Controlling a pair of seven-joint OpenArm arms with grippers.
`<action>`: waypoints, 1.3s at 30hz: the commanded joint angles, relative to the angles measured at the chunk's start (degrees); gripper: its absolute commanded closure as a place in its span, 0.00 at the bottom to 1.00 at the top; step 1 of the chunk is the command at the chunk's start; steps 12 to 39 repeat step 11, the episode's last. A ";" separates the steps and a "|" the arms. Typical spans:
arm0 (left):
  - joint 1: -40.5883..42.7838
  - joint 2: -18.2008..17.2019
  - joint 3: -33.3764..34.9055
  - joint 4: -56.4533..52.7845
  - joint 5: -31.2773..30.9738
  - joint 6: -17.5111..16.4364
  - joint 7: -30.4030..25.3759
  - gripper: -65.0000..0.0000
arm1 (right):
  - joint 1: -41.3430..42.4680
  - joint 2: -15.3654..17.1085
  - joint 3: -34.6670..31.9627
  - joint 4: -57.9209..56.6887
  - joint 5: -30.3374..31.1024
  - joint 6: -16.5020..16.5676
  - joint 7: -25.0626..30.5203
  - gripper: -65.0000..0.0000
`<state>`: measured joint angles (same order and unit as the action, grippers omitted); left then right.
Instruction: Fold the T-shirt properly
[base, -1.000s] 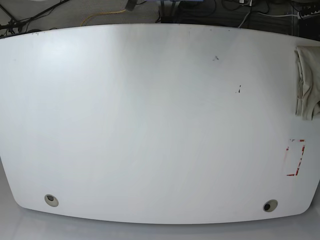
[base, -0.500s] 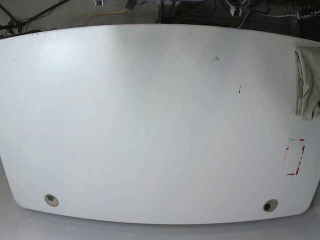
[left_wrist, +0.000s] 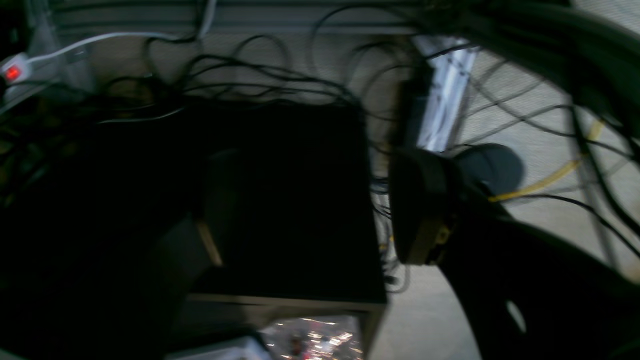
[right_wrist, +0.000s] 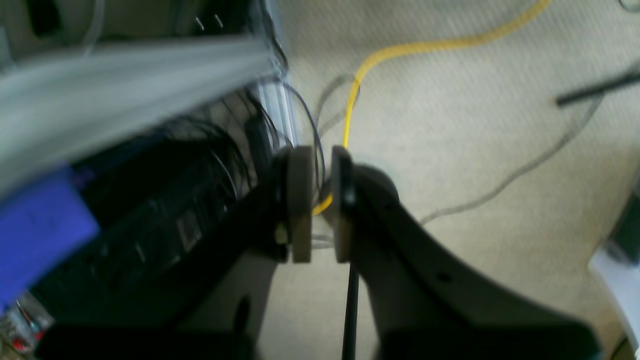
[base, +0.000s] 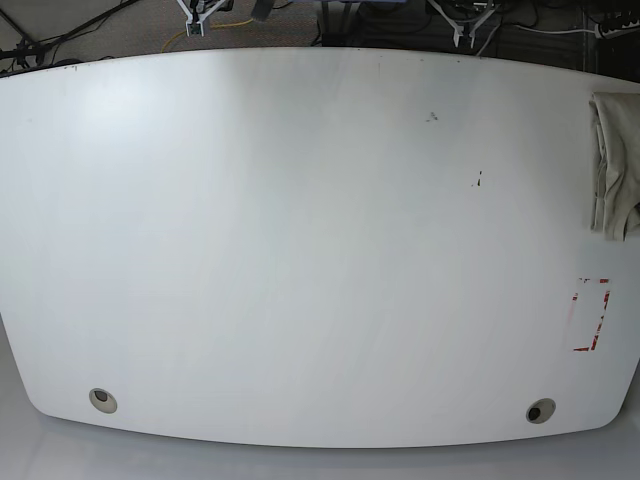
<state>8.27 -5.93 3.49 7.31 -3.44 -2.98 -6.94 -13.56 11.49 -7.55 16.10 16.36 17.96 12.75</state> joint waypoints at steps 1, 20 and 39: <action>0.21 -0.53 0.07 -0.06 -0.03 0.48 0.04 0.38 | 0.24 0.87 0.04 -0.05 -0.05 0.02 -0.58 0.89; 0.21 1.06 0.16 0.03 0.15 0.39 -0.14 0.38 | 0.60 0.34 -0.05 0.12 -0.05 0.02 -0.14 0.89; 0.21 1.06 0.16 0.03 0.15 0.39 -0.14 0.38 | 0.60 0.34 -0.05 0.12 -0.05 0.02 -0.14 0.89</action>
